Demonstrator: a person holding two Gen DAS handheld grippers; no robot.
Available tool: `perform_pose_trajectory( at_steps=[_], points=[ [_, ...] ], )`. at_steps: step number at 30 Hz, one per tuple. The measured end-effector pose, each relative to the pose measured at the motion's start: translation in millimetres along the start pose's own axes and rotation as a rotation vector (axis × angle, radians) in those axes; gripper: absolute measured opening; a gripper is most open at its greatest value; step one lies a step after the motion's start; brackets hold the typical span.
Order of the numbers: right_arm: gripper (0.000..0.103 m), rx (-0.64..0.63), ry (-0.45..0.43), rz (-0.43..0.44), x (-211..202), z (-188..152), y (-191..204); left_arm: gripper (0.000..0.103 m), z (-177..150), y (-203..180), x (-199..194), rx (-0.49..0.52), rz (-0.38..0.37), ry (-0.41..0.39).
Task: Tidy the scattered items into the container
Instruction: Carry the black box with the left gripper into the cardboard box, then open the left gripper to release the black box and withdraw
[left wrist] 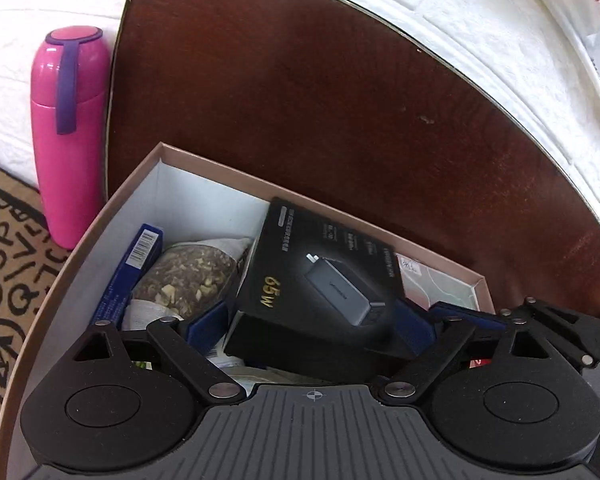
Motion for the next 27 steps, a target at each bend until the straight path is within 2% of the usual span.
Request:
perform_pose_trajectory(
  at_steps=[4,7,11,15,19,22,25,27],
  points=[
    [0.068,-0.012,-0.004,-0.026,-0.7,-3.3,-4.0,0.094,0.2,-3.4,-1.5,0.003,0.002,-0.009],
    [0.065,-0.006,0.0,-0.029,-1.4,-6.2,-3.4,0.093,0.8,-11.4,4.1,0.023,-0.002,0.018],
    [0.064,0.011,0.022,-0.029,5.5,-6.9,-2.8,0.096,-0.3,-25.2,6.8,0.119,0.067,0.009],
    [0.065,-0.003,0.01,-0.034,-2.9,-6.8,-1.9,0.099,-0.6,-21.1,0.3,0.075,0.065,0.018],
    [0.085,0.021,-0.018,-0.028,-21.9,-4.8,-3.6,0.103,-5.8,-24.0,-17.1,0.02,0.077,0.022],
    [0.097,0.042,-0.048,-0.013,-43.4,-5.3,-2.3,0.103,-19.0,-41.3,-40.9,0.038,0.09,0.019],
    [0.099,0.034,-0.041,0.037,-67.0,-15.6,6.2,0.103,-34.9,-63.7,-72.5,0.07,0.094,-0.042],
    [0.099,0.026,-0.062,0.047,-87.6,-27.4,11.7,0.103,-47.7,-77.5,-89.4,0.066,0.059,-0.062]
  ],
)
Point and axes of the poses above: each gripper's, at about its wrist camera, not at the fingertips, and x roughly the way its jaws point, y to its left, z to its top, the point moved 7 cm from there along x, roughly the way its jaws point, and after that the axes turned 10 degrees about x, right-handed, at the moved point
